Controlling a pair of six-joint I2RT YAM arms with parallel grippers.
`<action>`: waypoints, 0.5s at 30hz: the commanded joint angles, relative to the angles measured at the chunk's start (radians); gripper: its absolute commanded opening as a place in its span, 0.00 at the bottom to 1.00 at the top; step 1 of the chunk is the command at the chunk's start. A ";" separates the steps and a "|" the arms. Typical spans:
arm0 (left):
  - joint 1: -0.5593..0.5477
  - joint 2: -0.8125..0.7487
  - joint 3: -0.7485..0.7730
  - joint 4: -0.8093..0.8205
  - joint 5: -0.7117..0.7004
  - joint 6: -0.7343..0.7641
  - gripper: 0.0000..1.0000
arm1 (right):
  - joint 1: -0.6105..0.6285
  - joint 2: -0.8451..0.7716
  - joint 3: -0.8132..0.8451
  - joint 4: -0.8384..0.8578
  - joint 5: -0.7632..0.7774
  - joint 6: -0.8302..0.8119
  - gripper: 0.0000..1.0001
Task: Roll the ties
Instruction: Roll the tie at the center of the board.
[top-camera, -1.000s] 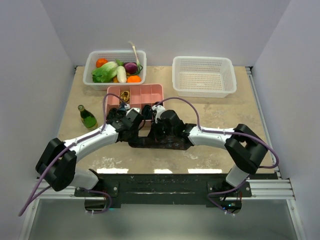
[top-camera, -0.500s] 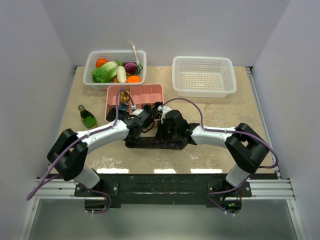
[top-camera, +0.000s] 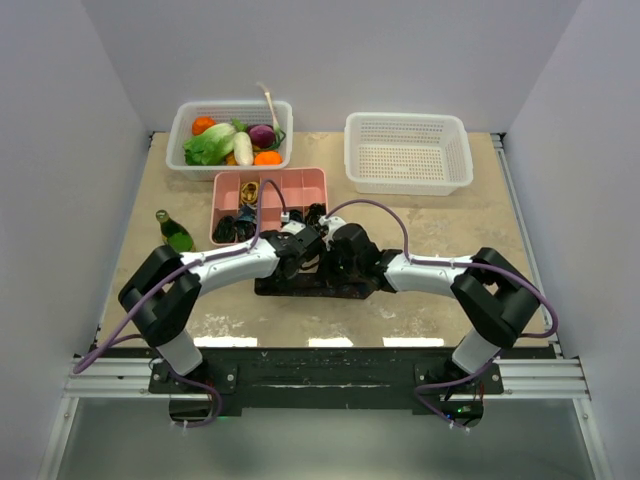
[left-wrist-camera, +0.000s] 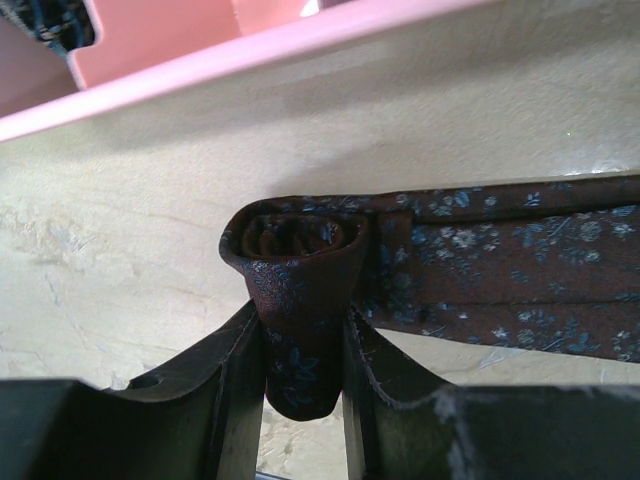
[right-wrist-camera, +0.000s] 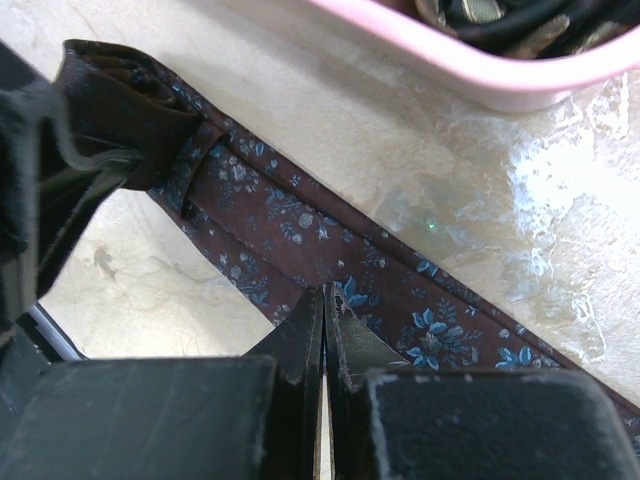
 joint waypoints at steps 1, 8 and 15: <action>-0.025 0.057 0.039 0.050 0.043 -0.036 0.12 | -0.004 -0.037 -0.008 0.025 0.002 -0.003 0.00; -0.042 0.083 0.062 0.044 0.045 -0.047 0.23 | -0.006 -0.031 -0.014 0.033 0.004 -0.002 0.00; -0.049 0.050 0.045 0.076 0.100 -0.001 0.41 | -0.007 -0.026 -0.020 0.041 -0.001 0.000 0.00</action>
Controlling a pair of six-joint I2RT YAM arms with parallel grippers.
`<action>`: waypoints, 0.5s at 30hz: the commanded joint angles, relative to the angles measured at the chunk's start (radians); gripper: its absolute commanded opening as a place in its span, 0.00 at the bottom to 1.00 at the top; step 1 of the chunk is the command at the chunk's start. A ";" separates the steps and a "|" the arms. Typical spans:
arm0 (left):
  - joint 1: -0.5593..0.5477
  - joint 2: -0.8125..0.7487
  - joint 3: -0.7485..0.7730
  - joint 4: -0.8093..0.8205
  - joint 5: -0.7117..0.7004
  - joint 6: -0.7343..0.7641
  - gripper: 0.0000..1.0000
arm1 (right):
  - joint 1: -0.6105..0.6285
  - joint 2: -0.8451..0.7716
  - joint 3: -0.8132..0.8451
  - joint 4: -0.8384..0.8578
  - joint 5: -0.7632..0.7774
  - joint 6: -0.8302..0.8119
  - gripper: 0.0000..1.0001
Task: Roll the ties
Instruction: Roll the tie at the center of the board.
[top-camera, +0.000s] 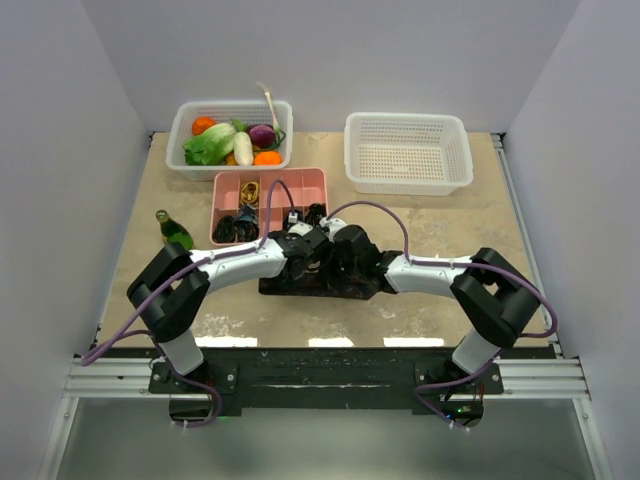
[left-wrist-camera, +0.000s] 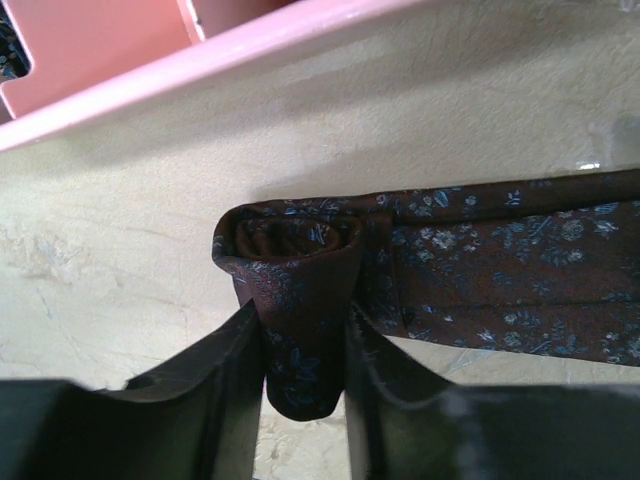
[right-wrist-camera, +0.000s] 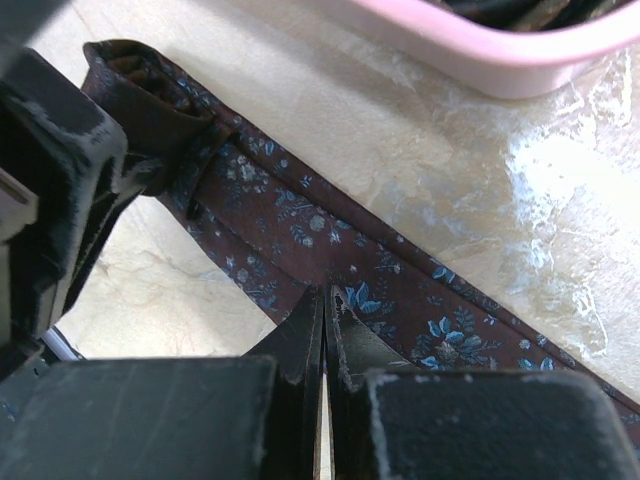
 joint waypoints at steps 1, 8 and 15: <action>-0.016 -0.014 -0.002 0.083 0.099 -0.001 0.45 | -0.007 -0.026 -0.007 0.035 0.000 -0.002 0.00; -0.021 -0.083 -0.028 0.124 0.131 0.016 0.56 | -0.008 -0.039 -0.012 0.039 -0.004 -0.001 0.00; -0.021 -0.171 -0.052 0.170 0.161 0.008 0.58 | -0.008 -0.068 -0.021 0.041 -0.005 0.001 0.00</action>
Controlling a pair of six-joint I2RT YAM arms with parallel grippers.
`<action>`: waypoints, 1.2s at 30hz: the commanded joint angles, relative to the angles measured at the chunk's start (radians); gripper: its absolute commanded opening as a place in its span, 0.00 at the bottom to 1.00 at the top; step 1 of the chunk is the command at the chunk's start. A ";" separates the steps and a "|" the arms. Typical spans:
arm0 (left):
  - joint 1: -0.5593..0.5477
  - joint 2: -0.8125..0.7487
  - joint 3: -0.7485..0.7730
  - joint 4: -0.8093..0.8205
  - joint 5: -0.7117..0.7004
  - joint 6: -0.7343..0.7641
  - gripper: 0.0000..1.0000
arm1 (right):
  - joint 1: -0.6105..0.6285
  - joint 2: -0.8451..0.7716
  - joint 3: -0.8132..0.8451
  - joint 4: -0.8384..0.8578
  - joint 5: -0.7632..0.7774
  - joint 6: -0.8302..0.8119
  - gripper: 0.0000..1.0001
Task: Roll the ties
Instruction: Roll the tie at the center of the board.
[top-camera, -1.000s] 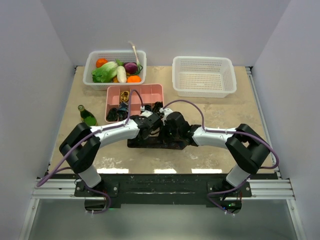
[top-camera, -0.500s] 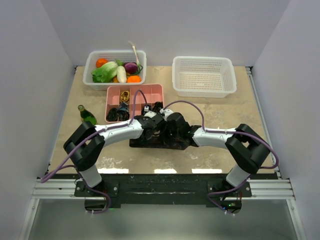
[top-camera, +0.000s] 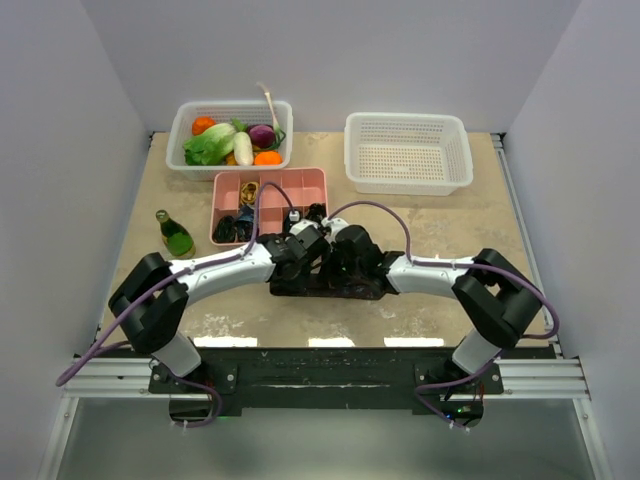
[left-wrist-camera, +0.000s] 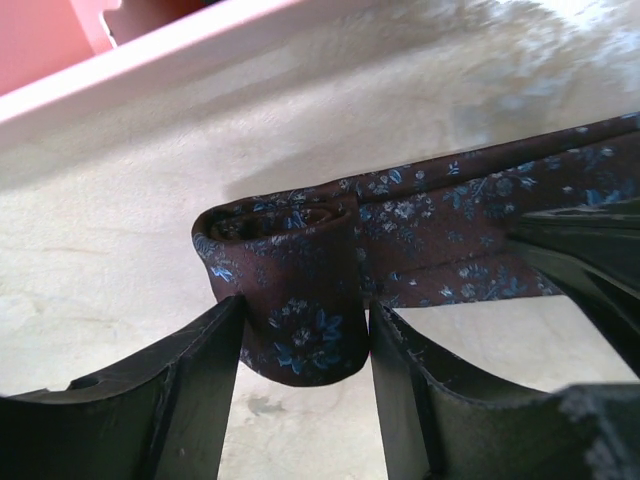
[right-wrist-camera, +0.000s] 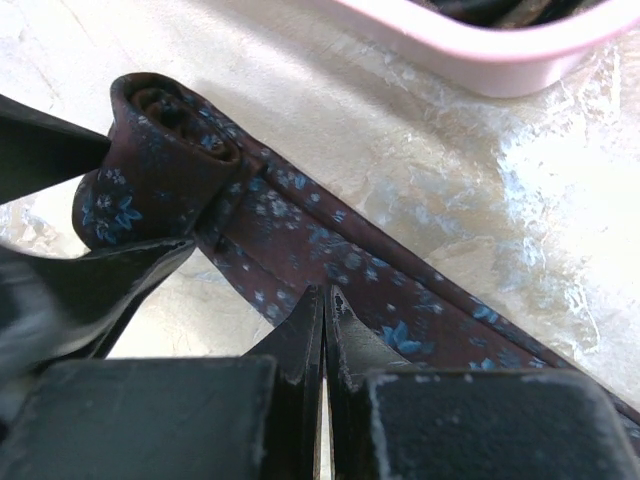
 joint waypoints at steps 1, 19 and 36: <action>-0.008 -0.077 -0.011 0.065 0.034 -0.006 0.58 | -0.003 -0.069 -0.012 0.036 -0.008 0.001 0.00; 0.167 -0.363 -0.154 0.139 0.170 -0.011 0.61 | 0.017 -0.040 0.134 0.122 -0.169 -0.009 0.00; 0.407 -0.447 -0.344 0.318 0.407 0.035 0.62 | 0.051 0.113 0.221 0.042 -0.135 -0.022 0.00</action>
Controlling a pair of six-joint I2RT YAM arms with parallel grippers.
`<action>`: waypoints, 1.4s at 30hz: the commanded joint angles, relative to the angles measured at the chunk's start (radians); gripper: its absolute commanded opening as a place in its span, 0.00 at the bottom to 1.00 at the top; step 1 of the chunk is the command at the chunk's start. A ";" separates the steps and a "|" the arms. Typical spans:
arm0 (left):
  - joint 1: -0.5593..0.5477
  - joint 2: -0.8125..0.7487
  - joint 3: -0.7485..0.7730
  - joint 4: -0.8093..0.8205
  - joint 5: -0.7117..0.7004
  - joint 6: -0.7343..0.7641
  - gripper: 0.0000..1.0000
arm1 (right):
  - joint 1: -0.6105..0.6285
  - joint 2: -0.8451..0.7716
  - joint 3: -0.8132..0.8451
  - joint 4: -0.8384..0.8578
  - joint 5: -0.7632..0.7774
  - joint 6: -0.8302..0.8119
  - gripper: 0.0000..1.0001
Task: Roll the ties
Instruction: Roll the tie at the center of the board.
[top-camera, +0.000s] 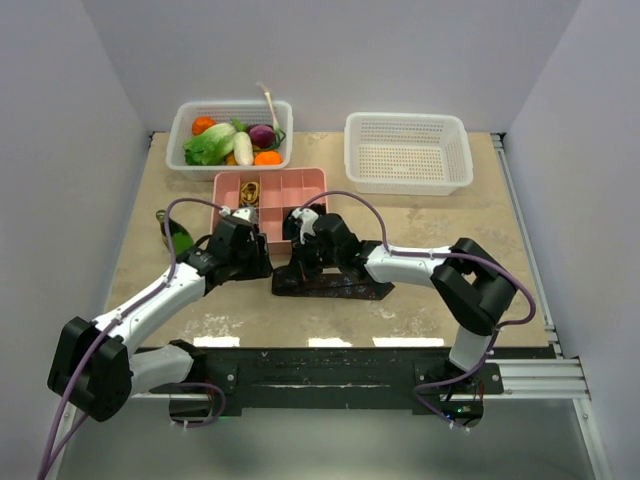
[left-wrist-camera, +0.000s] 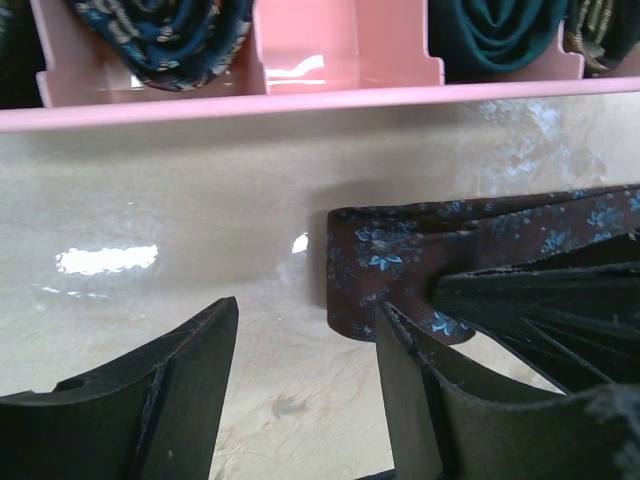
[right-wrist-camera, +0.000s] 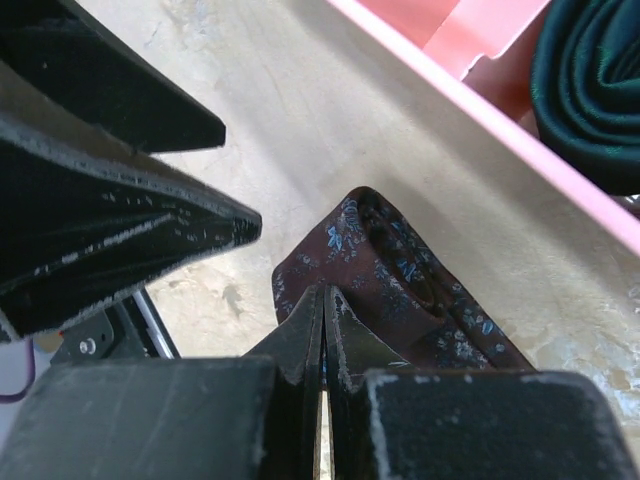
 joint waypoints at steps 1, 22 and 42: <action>0.005 0.009 -0.012 0.098 0.079 0.027 0.62 | -0.001 -0.029 0.015 -0.030 0.050 -0.024 0.00; -0.026 0.117 -0.033 0.290 0.291 0.019 0.31 | -0.001 0.000 -0.120 -0.034 0.115 -0.001 0.00; -0.047 0.199 -0.024 0.299 0.280 0.037 0.21 | -0.061 -0.279 -0.152 -0.172 0.296 0.042 0.19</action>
